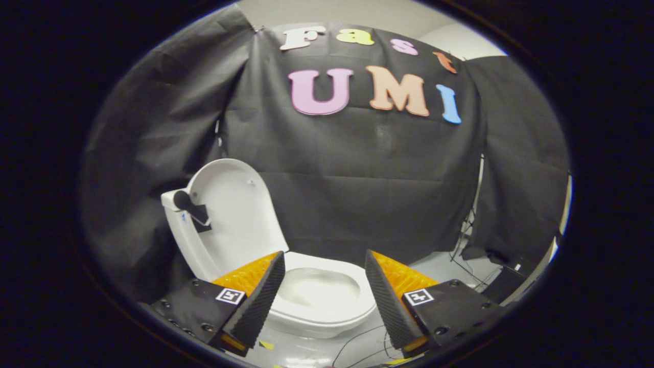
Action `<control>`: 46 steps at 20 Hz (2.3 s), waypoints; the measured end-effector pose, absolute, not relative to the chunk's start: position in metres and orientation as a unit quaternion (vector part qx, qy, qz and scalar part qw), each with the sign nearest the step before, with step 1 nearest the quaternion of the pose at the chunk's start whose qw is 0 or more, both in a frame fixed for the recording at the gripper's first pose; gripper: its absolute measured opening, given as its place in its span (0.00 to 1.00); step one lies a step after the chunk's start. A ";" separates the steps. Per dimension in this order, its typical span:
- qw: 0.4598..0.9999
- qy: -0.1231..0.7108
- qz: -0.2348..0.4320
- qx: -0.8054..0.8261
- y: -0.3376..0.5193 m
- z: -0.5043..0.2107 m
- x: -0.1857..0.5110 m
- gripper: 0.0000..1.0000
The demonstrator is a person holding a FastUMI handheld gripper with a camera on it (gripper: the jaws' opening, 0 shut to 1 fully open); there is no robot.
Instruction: Open the toilet lid.
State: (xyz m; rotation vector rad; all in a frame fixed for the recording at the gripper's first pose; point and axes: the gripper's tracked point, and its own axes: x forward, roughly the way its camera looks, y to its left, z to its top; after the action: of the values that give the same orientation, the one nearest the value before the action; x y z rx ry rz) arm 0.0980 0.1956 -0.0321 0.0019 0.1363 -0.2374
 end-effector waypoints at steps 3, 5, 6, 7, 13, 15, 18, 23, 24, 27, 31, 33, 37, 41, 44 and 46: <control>0.989 0.047 -0.140 0.008 0.174 -0.021 0.098 0.96; 0.989 0.038 -0.143 0.009 0.169 -0.017 0.099 0.96; 0.989 0.038 -0.141 0.010 0.167 -0.017 0.100 0.96; 0.990 0.042 -0.137 0.011 0.166 -0.021 0.101 0.96; 0.995 0.053 -0.075 0.025 0.184 -0.034 0.110 0.98; 0.995 0.059 -0.078 0.021 0.182 -0.037 0.109 0.98; 0.993 0.073 -0.088 0.007 0.180 -0.045 0.103 0.98; 0.993 0.077 -0.087 0.000 0.184 -0.046 0.104 0.98; 0.993 0.075 -0.086 0.000 0.185 -0.044 0.104 0.98; 0.993 0.075 -0.086 0.006 0.187 -0.046 0.105 0.98; 0.993 0.076 -0.089 0.009 0.186 -0.046 0.104 0.98; 0.993 0.073 -0.092 0.011 0.186 -0.045 0.103 0.98; 0.993 0.077 -0.090 0.014 0.190 -0.046 0.104 0.98; 0.993 0.081 -0.086 0.011 0.194 -0.047 0.105 0.98; 0.993 0.078 -0.087 0.013 0.195 -0.046 0.104 0.98; 0.993 0.075 -0.087 0.013 0.194 -0.043 0.104 0.98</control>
State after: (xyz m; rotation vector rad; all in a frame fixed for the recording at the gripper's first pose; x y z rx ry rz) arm 0.1037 0.1940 -0.0434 0.0266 0.1501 -0.1751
